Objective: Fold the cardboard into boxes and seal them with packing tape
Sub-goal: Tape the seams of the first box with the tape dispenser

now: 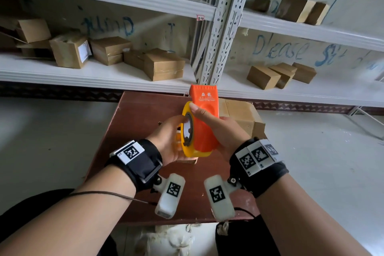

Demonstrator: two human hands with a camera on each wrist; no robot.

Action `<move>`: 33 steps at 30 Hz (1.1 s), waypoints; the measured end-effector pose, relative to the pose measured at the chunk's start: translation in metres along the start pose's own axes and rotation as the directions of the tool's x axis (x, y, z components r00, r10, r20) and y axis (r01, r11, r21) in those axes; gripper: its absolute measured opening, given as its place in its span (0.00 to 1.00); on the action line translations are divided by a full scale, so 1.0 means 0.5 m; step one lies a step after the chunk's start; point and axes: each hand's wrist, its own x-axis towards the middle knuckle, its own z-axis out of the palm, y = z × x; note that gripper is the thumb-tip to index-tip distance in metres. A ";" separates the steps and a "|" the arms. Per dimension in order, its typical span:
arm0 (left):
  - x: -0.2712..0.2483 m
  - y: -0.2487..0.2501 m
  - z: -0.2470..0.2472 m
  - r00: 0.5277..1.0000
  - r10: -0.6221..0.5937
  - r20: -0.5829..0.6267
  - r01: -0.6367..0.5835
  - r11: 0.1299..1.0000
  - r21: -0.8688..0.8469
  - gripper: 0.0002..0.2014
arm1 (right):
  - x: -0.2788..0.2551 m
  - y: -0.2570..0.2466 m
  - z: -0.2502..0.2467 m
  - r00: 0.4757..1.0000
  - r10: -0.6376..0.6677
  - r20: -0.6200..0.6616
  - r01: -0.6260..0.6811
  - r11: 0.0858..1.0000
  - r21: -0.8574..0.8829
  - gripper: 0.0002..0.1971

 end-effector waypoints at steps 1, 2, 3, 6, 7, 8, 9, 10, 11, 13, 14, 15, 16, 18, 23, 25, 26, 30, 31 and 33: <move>0.000 0.002 0.004 0.999 0.029 -0.018 -0.029 0.999 0.021 0.21 | -0.004 0.002 0.001 1.000 -0.006 0.006 0.006 1.000 -0.009 0.49; -0.001 0.004 0.009 0.995 0.076 -0.066 -0.071 0.995 0.068 0.18 | -0.009 0.003 0.002 1.000 -0.007 0.010 0.007 1.000 -0.026 0.48; -0.003 0.005 0.011 0.984 0.133 -0.117 -0.119 0.986 0.116 0.15 | -0.015 0.003 0.004 1.000 -0.006 0.013 0.006 0.999 -0.048 0.47; -0.005 0.010 0.005 0.951 0.290 -0.107 -0.274 0.951 0.143 0.15 | -0.027 0.004 0.006 1.000 -0.018 0.001 0.018 0.994 -0.110 0.45; -0.008 0.012 0.002 0.944 0.322 -0.069 -0.312 0.942 0.122 0.19 | -0.030 0.004 0.007 0.999 -0.031 -0.009 0.029 0.990 -0.141 0.46; -0.011 0.016 -0.001 0.935 0.353 -0.039 -0.348 0.932 0.098 0.22 | -0.031 0.004 0.005 0.999 -0.050 -0.014 0.047 0.984 -0.169 0.47; -0.015 0.019 -0.005 0.925 0.379 -0.020 -0.377 0.923 0.076 0.26 | -0.030 0.003 0.004 0.998 -0.066 -0.018 0.062 0.981 -0.185 0.47; -0.017 0.021 -0.007 0.917 0.400 -0.008 -0.399 0.915 0.062 0.27 | -0.028 0.004 0.004 0.997 -0.077 -0.025 0.071 0.980 -0.184 0.45; -0.017 0.024 -0.011 0.909 0.417 -0.001 -0.416 0.907 0.059 0.28 | -0.026 0.002 0.003 0.996 -0.082 -0.042 0.073 0.981 -0.182 0.43; -0.018 0.025 -0.015 0.901 0.433 0.004 -0.433 0.899 0.064 0.26 | -0.023 -0.003 0.004 0.993 -0.084 -0.086 0.065 0.977 -0.204 0.43; -0.019 0.025 -0.015 0.899 0.439 -0.002 -0.438 0.897 0.065 0.26 | -0.022 -0.004 0.005 0.993 -0.083 -0.086 0.063 0.974 -0.215 0.46; -0.018 0.025 -0.018 0.898 0.440 -0.008 -0.438 0.896 0.073 0.25 | -0.022 -0.005 0.006 0.995 -0.077 -0.066 0.061 0.972 -0.226 0.47; -0.019 0.027 -0.018 0.898 0.440 -0.011 -0.437 0.896 0.080 0.25 | -0.022 -0.006 0.007 0.996 -0.076 -0.048 0.062 0.968 -0.244 0.46; -0.019 0.030 -0.021 0.899 0.437 -0.024 -0.433 0.897 0.084 0.22 | -0.027 -0.010 0.007 0.996 -0.084 -0.026 0.073 0.954 -0.290 0.36; -0.017 0.039 -0.024 0.912 0.409 -0.038 -0.406 0.912 0.066 0.13 | -0.038 -0.023 0.001 0.993 -0.103 -0.053 0.074 0.918 -0.389 0.27; -0.019 0.040 -0.022 0.913 0.407 -0.041 -0.405 0.913 0.044 0.11 | -0.042 -0.025 -0.002 0.994 -0.092 -0.055 0.063 0.917 -0.394 0.28; -0.021 0.041 -0.021 0.914 0.404 -0.041 -0.404 0.915 0.025 0.11 | -0.042 -0.024 -0.005 0.995 -0.091 -0.050 0.064 0.920 -0.388 0.29; -0.026 0.042 -0.027 0.920 0.390 -0.045 -0.389 0.921 0.026 0.09 | -0.041 -0.018 -0.009 0.984 -0.142 -0.105 0.086 0.904 -0.419 0.36; -0.026 0.042 -0.029 0.921 0.387 -0.047 -0.386 0.922 0.043 0.09 | -0.041 -0.017 -0.012 0.977 -0.166 -0.132 0.090 0.888 -0.451 0.41; -0.028 0.041 -0.035 0.927 0.372 -0.051 -0.368 0.927 0.072 0.09 | -0.042 -0.014 -0.016 0.971 -0.191 -0.147 0.098 0.869 -0.485 0.46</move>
